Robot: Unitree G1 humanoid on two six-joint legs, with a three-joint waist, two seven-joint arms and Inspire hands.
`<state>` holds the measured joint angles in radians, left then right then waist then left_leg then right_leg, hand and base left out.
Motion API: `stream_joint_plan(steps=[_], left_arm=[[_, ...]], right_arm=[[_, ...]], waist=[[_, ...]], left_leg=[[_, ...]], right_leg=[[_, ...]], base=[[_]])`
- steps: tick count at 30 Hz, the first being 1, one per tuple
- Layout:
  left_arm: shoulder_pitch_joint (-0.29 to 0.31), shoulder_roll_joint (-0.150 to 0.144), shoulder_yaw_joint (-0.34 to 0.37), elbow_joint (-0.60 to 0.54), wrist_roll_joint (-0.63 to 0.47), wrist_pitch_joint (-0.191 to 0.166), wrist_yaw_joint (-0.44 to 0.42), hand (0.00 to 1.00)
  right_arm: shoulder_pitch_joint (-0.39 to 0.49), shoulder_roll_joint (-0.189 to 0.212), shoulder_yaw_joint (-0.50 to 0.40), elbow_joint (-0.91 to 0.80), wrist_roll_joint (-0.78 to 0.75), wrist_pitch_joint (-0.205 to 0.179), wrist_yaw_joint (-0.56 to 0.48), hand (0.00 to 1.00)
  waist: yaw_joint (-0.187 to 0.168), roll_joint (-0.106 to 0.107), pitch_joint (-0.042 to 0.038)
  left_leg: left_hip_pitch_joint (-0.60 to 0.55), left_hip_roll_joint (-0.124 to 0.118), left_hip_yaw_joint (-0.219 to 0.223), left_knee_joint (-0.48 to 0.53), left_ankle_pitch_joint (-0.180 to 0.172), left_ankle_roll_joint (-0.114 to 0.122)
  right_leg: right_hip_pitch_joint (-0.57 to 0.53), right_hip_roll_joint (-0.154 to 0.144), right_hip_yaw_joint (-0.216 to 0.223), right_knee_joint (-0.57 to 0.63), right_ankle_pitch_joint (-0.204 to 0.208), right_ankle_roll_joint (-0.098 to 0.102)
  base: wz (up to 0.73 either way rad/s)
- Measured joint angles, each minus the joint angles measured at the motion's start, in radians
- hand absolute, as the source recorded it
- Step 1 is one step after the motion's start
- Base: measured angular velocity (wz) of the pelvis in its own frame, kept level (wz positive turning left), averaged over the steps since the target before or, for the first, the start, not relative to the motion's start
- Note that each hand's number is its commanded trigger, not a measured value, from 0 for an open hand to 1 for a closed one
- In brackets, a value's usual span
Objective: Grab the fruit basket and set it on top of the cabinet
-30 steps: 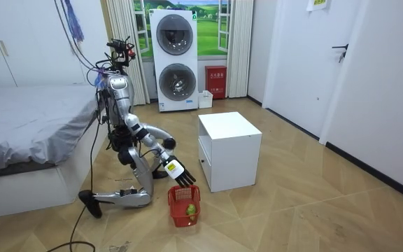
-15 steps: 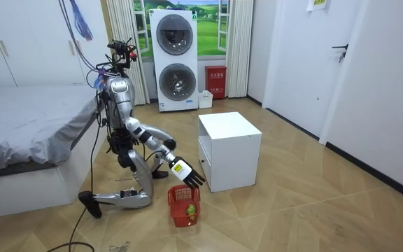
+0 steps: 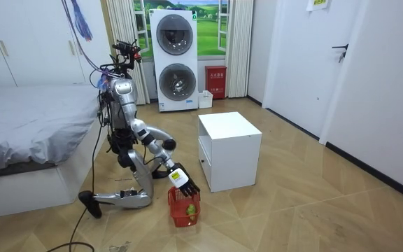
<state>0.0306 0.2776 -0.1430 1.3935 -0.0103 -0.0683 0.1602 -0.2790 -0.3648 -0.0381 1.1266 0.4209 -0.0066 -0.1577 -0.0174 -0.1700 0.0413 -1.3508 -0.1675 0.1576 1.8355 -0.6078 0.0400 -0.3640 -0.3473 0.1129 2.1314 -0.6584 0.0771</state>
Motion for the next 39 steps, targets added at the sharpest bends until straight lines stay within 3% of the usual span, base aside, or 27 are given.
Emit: stream_joint_plan(steps=[6, 9, 20, 32, 39], left_arm=[[-0.004, 0.000, 0.000, -0.002, 0.001, 0.001, -0.020, 0.00], [-0.004, 0.000, 0.000, -0.002, 0.001, 0.002, -0.021, 0.00], [-0.012, 0.000, -0.029, 0.000, 0.001, 0.025, -0.057, 0.00], [-0.017, -0.001, -0.048, -0.002, -0.001, 0.026, -0.066, 0.00], [-0.019, -0.001, -0.075, -0.003, -0.001, 0.026, -0.092, 0.00]], right_arm=[[0.000, -0.013, 0.018, 0.023, 0.026, 0.004, 0.044, 0.00], [-0.001, -0.016, 0.018, 0.029, 0.035, 0.007, 0.058, 0.00], [-0.006, -0.016, 0.078, 0.052, 0.004, 0.008, 0.088, 0.00], [-0.010, -0.016, 0.098, 0.095, 0.010, 0.013, 0.117, 0.00], [-0.017, -0.015, 0.127, 0.139, 0.000, 0.013, 0.122, 0.00]], waist=[[0.014, 0.025, 0.0041], [0.028, 0.036, 0.0023], [0.051, 0.045, 0.0033], [0.056, 0.074, 0.0043], [0.077, 0.075, 0.0057]], left_leg=[[0.000, 0.001, 0.006, -0.003, 0.000, 0.000], [-0.001, 0.005, 0.008, -0.003, 0.000, -0.001], [-0.008, 0.017, 0.005, -0.011, 0.006, -0.012], [-0.016, 0.017, 0.004, -0.014, 0.008, -0.015], [-0.018, 0.018, 0.004, -0.014, 0.008, -0.016]], right_leg=[[-0.006, -0.002, 0.000, 0.003, 0.000, 0.000], [-0.012, 0.000, 0.005, 0.007, 0.000, 0.000], [-0.031, 0.010, 0.009, 0.016, -0.002, 0.003], [-0.040, 0.010, 0.005, 0.016, -0.002, 0.004], [-0.043, 0.011, 0.006, 0.016, -0.003, 0.004]], base=[[-0.01], [-0.04], [-0.01], [0.00], [0.00]])
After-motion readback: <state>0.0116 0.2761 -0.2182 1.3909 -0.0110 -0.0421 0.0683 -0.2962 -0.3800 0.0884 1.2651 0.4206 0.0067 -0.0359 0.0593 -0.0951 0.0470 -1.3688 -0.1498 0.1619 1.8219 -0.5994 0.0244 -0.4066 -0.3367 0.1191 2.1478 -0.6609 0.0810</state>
